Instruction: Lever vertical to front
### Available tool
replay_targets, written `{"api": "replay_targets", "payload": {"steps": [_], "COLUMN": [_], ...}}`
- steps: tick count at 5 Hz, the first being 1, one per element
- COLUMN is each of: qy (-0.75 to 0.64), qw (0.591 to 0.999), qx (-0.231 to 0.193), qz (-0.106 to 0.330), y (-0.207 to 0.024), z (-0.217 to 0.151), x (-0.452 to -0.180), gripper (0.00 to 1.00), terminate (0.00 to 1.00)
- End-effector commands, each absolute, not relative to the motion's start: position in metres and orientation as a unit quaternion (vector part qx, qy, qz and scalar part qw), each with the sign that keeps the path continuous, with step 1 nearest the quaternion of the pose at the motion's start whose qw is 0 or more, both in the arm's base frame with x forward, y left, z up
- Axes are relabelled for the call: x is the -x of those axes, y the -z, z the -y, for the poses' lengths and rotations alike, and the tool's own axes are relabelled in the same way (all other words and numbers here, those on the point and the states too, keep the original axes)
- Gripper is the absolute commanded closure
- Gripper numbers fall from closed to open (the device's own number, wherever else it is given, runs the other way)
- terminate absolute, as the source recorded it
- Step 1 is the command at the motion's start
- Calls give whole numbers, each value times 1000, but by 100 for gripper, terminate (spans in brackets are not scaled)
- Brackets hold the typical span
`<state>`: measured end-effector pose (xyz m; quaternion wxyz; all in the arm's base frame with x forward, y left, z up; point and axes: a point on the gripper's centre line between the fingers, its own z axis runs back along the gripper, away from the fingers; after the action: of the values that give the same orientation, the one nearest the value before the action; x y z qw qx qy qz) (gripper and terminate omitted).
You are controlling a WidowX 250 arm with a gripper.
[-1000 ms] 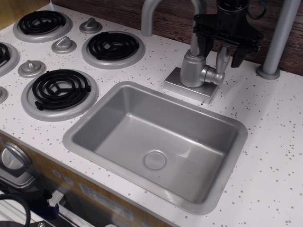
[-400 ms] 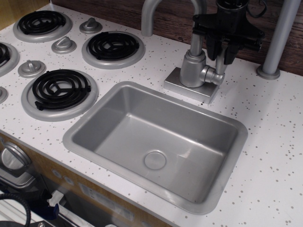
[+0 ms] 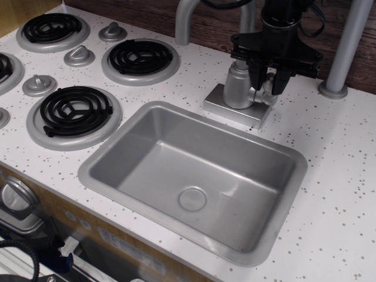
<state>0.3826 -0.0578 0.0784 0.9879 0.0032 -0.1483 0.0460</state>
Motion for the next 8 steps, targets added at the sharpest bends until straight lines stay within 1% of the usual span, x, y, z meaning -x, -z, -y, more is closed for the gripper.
{"api": "replay_targets", "payload": {"steps": [1, 2, 3, 4, 5, 6, 8], "qy": [-42, -44, -40, -32, -28, -29, -41], "qw": [990, 991, 991, 992, 992, 992, 993], "qx": [31, 40, 43, 38, 34, 23, -5], "qz": [131, 122, 119, 112, 116, 124, 109], "y": [-75, -61, -51, -41, -41, -55, -93], "z": [61, 61, 61, 63, 62, 63, 60], "x": [-381, -378, -378, -378, -380, -378, -368], "gripper": [100, 100, 100, 100, 100, 0, 0], "terminate": [0, 0, 0, 0, 0, 0, 0]}}
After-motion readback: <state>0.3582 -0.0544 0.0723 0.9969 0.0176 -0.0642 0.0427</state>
